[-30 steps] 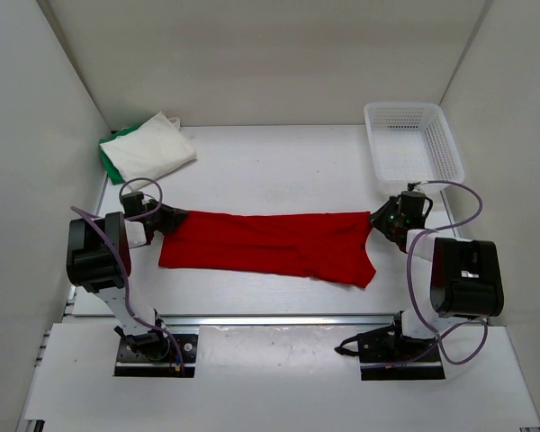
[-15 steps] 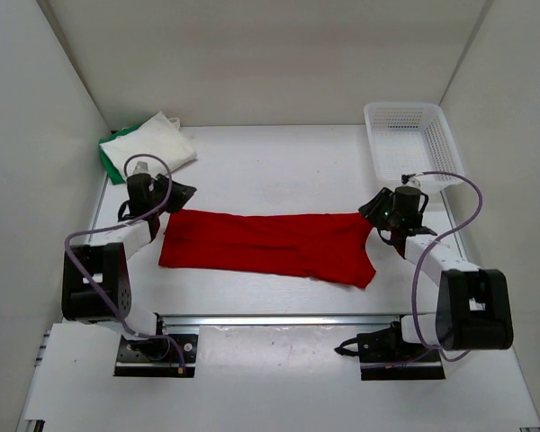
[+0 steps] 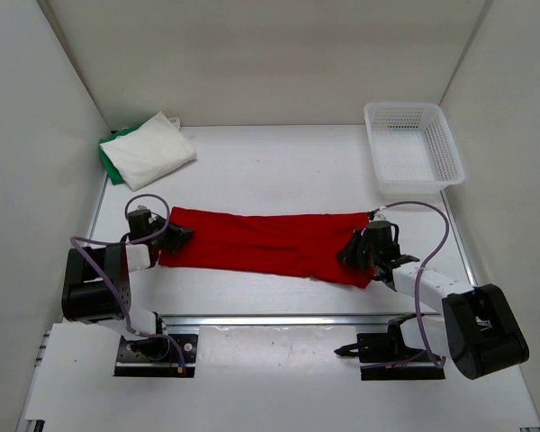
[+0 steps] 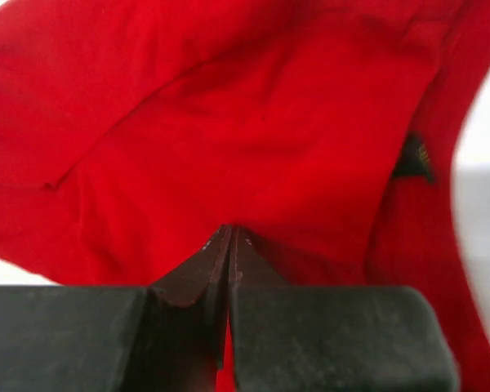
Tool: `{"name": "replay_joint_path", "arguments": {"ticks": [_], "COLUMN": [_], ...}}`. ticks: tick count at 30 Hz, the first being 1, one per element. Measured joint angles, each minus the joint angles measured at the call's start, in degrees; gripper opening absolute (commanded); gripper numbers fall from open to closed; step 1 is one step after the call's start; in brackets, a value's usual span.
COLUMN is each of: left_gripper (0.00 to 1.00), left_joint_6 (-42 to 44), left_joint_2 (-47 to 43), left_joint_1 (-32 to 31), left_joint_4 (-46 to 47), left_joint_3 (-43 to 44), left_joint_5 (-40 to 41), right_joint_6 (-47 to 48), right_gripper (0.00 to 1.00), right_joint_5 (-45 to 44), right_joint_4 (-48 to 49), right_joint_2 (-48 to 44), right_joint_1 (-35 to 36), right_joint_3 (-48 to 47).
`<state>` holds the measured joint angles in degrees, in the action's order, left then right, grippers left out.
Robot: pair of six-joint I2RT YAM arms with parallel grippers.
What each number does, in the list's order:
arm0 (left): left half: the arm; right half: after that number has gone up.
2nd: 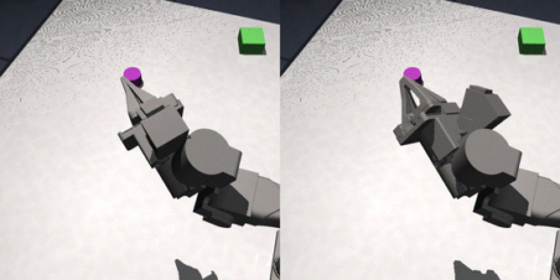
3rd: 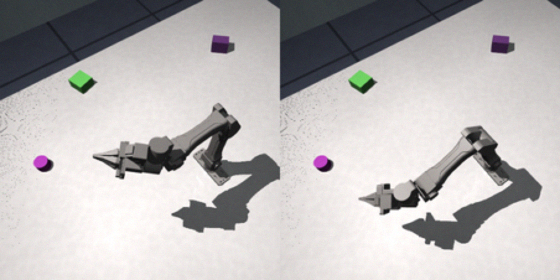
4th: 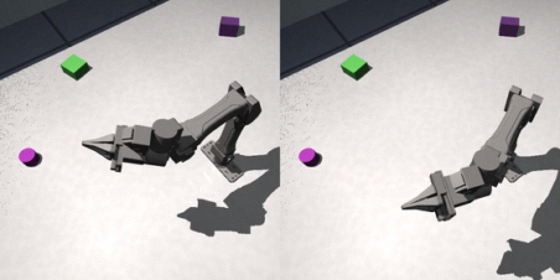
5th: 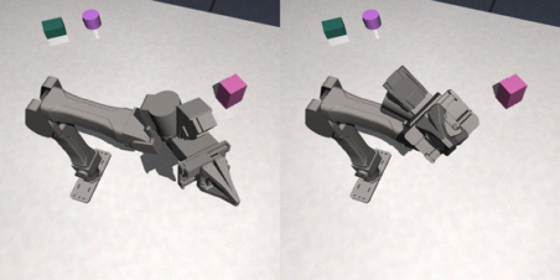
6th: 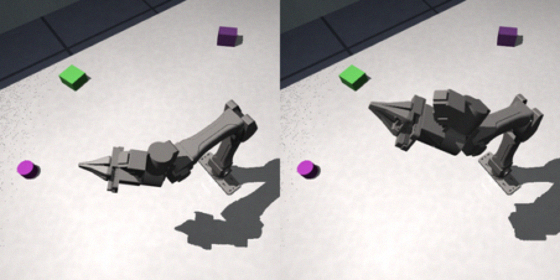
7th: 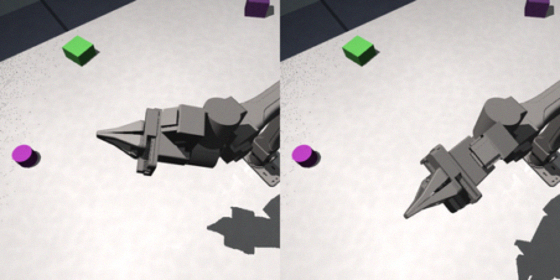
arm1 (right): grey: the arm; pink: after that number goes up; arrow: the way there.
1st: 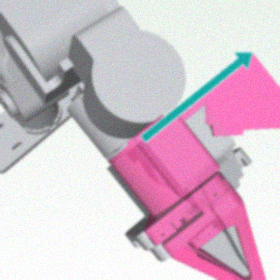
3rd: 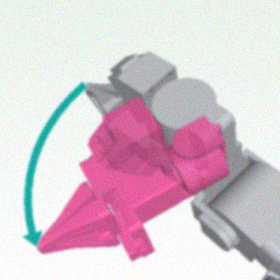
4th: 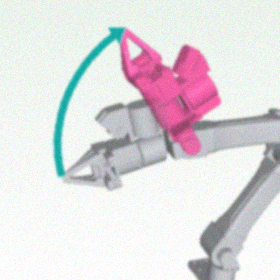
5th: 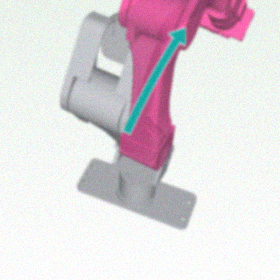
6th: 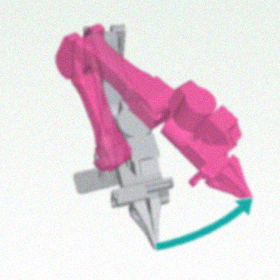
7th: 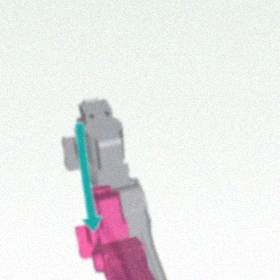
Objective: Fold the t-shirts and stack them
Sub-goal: Rotate the tshirt 90 degrees
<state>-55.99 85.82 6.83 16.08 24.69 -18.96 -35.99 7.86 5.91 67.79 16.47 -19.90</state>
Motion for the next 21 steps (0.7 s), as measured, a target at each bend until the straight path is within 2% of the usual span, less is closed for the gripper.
{"name": "replay_joint_path", "arguments": {"ticks": [7, 8, 15, 19, 21], "left_gripper": [0.29, 0.32, 0.38, 0.37, 0.37], "left_joint_6": [-2.8, -2.5, 5.1, 8.7, 9.7], "left_joint_2": [1.3, 0.6, -9.4, -11.2, -10.5], "left_joint_1": [2.8, 2.1, -11.2, -17.3, -19.3], "left_joint_4": [1.9, 1.0, -4.1, -4.9, -6.0], "left_joint_3": [0.3, 0.8, 11.5, 14.8, 15.2], "left_joint_5": [-1.2, -0.7, 3.7, 3.0, 1.8], "right_joint_6": [0.3, 0.6, 1.5, 1.0, 1.3], "right_gripper": [0.0, 0.0, 0.0, 0.0, 0.0], "right_joint_5": [1.7, 1.3, -0.8, 0.9, 1.6], "right_joint_4": [-2.5, -3.4, -4.9, -4.3, -3.8], "right_joint_2": [2.5, 2.4, 3.7, 12.8, 18.4], "right_joint_1": [-0.4, -0.2, 2.9, 2.8, 2.1], "right_joint_3": [-2.3, -3.1, -8.0, -10.5, -15.9]}}
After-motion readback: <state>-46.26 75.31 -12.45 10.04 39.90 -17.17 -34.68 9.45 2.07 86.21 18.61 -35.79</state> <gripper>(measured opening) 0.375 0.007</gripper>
